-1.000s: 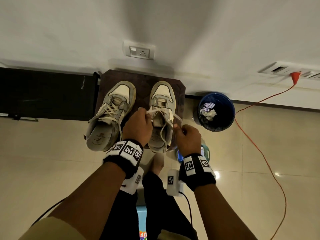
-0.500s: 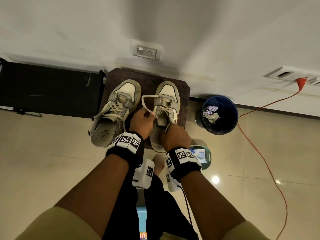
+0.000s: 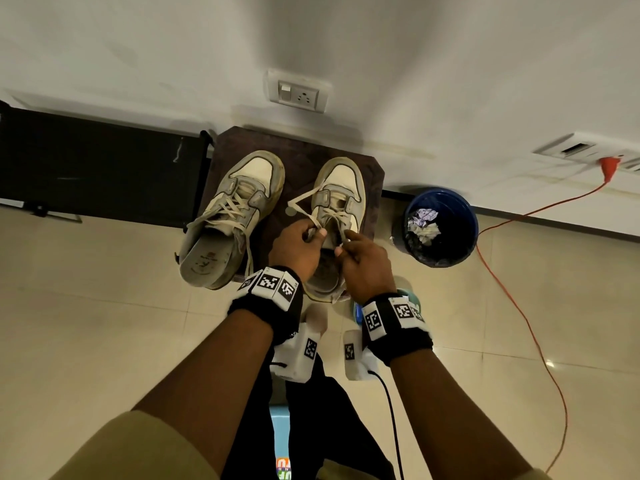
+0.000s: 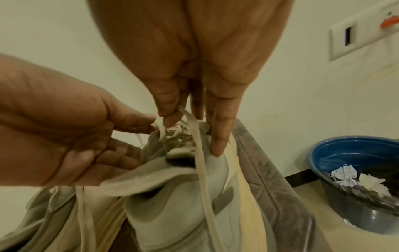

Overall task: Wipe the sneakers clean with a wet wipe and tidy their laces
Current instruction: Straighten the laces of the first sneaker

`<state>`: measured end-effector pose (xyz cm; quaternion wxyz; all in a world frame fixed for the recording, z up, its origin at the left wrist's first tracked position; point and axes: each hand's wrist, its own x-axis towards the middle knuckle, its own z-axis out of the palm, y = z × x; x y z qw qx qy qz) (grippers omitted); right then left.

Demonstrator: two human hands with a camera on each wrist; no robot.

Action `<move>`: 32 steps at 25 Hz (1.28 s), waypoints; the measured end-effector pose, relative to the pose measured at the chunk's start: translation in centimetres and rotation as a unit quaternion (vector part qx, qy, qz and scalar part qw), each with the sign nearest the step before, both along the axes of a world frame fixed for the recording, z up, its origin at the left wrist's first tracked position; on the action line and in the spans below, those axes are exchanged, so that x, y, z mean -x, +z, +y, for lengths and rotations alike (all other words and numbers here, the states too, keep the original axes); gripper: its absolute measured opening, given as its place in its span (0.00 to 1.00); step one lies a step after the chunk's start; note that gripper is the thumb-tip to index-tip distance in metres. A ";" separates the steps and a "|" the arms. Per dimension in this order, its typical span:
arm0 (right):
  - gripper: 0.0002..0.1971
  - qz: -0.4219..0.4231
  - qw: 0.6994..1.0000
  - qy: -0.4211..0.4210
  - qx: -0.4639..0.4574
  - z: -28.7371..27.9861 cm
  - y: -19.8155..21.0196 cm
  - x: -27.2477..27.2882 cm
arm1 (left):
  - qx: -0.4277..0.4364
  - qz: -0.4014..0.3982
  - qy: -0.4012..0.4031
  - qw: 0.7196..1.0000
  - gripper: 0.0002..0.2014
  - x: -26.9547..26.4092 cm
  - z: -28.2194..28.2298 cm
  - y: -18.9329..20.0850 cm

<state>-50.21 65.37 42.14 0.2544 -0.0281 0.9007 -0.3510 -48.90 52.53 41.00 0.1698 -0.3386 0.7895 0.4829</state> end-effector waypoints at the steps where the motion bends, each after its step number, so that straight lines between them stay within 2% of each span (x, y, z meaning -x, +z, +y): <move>1: 0.10 -0.017 1.000 -0.008 0.025 0.2 0.1 0.3 | 0.005 0.000 0.010 1.000 0.11 0.0 0.2 0.0; 4: 0.08 -0.074 0.995 0.008 0.062 0.5 0.1 0.5 | 0.026 -0.004 0.031 0.999 0.10 0.0 0.7 0.2; 7: 0.09 0.007 1.000 0.011 0.015 -0.1 -0.3 0.5 | -0.001 0.000 0.051 0.999 0.10 0.4 0.6 0.3; 9: 0.10 0.047 0.996 -0.035 0.073 -0.8 -0.2 0.8 | -0.042 0.020 0.070 0.996 0.11 0.8 0.3 0.6; 12: 0.13 -0.033 0.957 -0.152 0.243 -1.5 0.4 2.2 | -0.068 0.030 0.080 0.994 0.10 1.4 -0.2 0.8; 13: 0.14 -0.056 0.946 -0.185 0.261 -1.5 0.5 2.7 | -0.090 0.033 0.092 0.991 0.09 1.6 -0.3 0.8; 14: 0.16 -0.068 0.947 -0.193 0.246 -1.4 0.3 3.2 | -0.114 0.038 0.104 0.987 0.09 1.7 -0.2 1.0; 17: 0.22 -0.010 0.990 -0.086 0.107 -1.3 -0.4 3.4 | -0.167 0.046 0.118 0.978 0.18 1.7 -0.5 1.0; 19: 0.19 0.027 0.999 0.000 0.040 -1.4 -0.7 2.9 | -0.186 0.052 0.110 0.975 0.22 1.5 -0.6 0.8; 23: 0.14 0.114 0.978 0.160 -0.077 -1.7 -0.9 2.3 | -0.193 0.066 0.133 0.970 0.22 1.3 -1.2 0.6; 26: 0.13 0.136 0.958 0.203 -0.150 -1.9 -1.2 2.0 | -0.202 0.062 0.156 0.965 0.18 1.5 -1.6 0.6; 29: 0.11 0.157 0.966 0.164 -0.123 -1.6 -1.2 1.6 | -0.200 0.066 0.165 0.964 0.16 1.6 -1.9 0.7; 32: 0.09 0.093 0.995 -0.015 0.036 -0.8 -1.3 2.1 | -0.190 0.077 0.197 0.959 0.15 1.5 -2.1 0.3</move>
